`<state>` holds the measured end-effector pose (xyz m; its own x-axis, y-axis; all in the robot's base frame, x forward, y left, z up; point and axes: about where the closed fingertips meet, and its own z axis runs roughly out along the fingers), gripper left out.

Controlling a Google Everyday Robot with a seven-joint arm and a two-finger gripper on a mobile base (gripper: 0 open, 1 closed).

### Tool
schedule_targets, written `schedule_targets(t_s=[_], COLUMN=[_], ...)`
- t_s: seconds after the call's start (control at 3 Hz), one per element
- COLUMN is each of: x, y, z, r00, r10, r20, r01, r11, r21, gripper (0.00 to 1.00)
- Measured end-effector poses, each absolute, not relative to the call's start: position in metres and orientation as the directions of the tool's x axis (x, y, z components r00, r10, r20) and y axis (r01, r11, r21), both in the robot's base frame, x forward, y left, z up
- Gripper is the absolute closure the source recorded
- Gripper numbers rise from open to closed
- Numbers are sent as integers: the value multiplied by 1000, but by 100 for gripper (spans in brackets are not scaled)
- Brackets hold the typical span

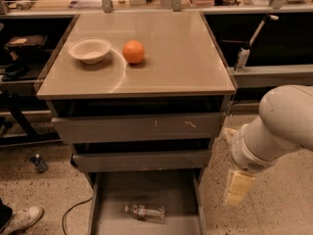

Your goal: Pick water bottle from bottom drawer and place on counter

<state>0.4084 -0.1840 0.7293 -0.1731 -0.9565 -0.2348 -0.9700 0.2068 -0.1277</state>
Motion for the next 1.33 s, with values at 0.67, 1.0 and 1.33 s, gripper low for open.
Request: schedule_targets(t_s=[0.67,1.0,1.33], x=[402,399,411], y=[-164,-141,-124], z=[673,594,534], r00=[-212,-276,-305], r10=[-934,-892,-868], r20=[-287,-357,-393], r01=[-968,-955,-944], r11=[241,295,329], r21=[-69,1,8], gripper=[0,0,0])
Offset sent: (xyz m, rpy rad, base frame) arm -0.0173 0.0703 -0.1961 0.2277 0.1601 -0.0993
